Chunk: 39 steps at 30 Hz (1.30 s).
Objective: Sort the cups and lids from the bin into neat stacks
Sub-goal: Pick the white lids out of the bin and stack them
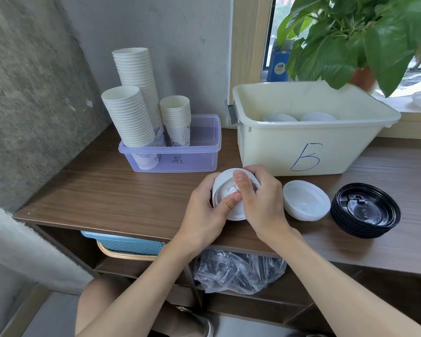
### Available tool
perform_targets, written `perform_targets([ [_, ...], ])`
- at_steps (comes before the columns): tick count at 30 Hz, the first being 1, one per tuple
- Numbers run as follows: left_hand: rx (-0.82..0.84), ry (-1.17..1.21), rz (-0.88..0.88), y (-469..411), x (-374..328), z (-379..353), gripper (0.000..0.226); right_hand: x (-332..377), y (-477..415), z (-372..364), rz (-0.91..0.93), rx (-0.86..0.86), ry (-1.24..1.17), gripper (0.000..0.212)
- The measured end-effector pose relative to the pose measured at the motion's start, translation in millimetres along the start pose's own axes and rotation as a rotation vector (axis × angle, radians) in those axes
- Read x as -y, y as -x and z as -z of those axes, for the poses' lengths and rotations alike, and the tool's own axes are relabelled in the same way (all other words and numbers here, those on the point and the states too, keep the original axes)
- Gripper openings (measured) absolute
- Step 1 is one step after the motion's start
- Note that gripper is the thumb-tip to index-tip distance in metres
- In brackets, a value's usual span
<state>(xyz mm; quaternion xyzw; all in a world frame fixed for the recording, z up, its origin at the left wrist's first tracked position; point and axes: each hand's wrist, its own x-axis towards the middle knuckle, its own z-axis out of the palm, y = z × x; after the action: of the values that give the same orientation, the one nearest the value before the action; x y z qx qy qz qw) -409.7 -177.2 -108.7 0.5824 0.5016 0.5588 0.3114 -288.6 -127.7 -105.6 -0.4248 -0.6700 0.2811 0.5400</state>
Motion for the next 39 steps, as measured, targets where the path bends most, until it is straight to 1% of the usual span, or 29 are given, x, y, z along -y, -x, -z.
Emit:
perform_targets([
  [4,-0.004,0.001,-0.028,-1.7,-2.2,1.2,0.032,2.5,0.1,-0.1,0.004,0.006,-0.038,0.052],
  [6,-0.002,-0.006,-0.050,-2.2,-2.9,3.1,0.032,3.7,0.4,0.4,0.006,0.027,-0.071,0.046],
  [7,0.001,-0.024,-0.059,-2.3,-3.0,4.3,0.037,3.7,0.9,0.8,0.007,0.036,-0.085,0.044],
  [10,0.010,-0.085,-0.055,-2.2,-0.1,5.3,0.057,4.1,0.9,1.5,0.006,0.060,-0.070,0.055],
  [12,-0.014,-0.067,0.022,-2.6,0.7,3.9,0.064,2.6,-0.6,1.5,0.000,0.030,-0.042,0.053],
  [13,-0.024,-0.037,0.067,-3.3,0.3,3.3,0.062,1.5,-1.5,1.7,-0.010,0.000,-0.042,0.051],
  [14,-0.023,-0.009,0.094,-4.2,1.4,2.9,0.055,0.3,-2.3,1.9,-0.026,-0.028,-0.048,0.049],
  [16,-0.022,0.004,0.094,-5.5,4.3,2.6,0.036,-1.1,-3.3,1.9,-0.067,-0.051,-0.063,0.049],
  [17,-0.034,0.004,0.085,-5.7,4.8,3.2,0.031,-0.9,-3.1,1.4,-0.074,-0.045,-0.066,0.047],
  [18,-0.047,0.005,0.072,-6.1,5.4,4.0,0.031,-0.6,-2.7,0.5,-0.063,-0.031,-0.062,0.046],
  [20,-0.047,-0.021,0.031,-6.3,6.3,5.1,0.039,-0.3,-1.7,-0.8,-0.020,0.005,-0.035,0.047],
  [23,-0.014,-0.124,-0.021,-5.1,9.7,5.0,0.049,-0.3,-0.8,-2.0,0.031,0.032,0.039,0.053],
  [26,-0.008,-0.128,0.067,-4.1,6.4,3.2,0.055,2.7,-1.3,-1.3,-0.010,-0.013,0.081,0.057],
  [29,0.008,-0.090,0.100,-3.8,4.4,1.3,0.040,3.3,-0.9,1.8,-0.038,-0.054,0.051,0.050],
  [31,-0.003,-0.083,0.087,-2.5,3.5,-0.1,0.036,2.8,-0.4,2.5,-0.024,-0.058,0.043,0.046],
  [33,-0.018,-0.075,0.068,-1.0,4.6,-0.5,0.037,1.9,-0.1,1.9,-0.005,-0.052,0.051,0.050],
  [36,-0.023,-0.062,0.041,0.3,4.2,-0.4,0.044,1.6,0.3,0.1,0.014,-0.049,0.051,0.056],
  [39,-0.019,-0.030,0.041,-0.8,2.2,-1.2,0.033,2.2,0.2,-0.1,0.018,-0.058,0.034,0.056],
])
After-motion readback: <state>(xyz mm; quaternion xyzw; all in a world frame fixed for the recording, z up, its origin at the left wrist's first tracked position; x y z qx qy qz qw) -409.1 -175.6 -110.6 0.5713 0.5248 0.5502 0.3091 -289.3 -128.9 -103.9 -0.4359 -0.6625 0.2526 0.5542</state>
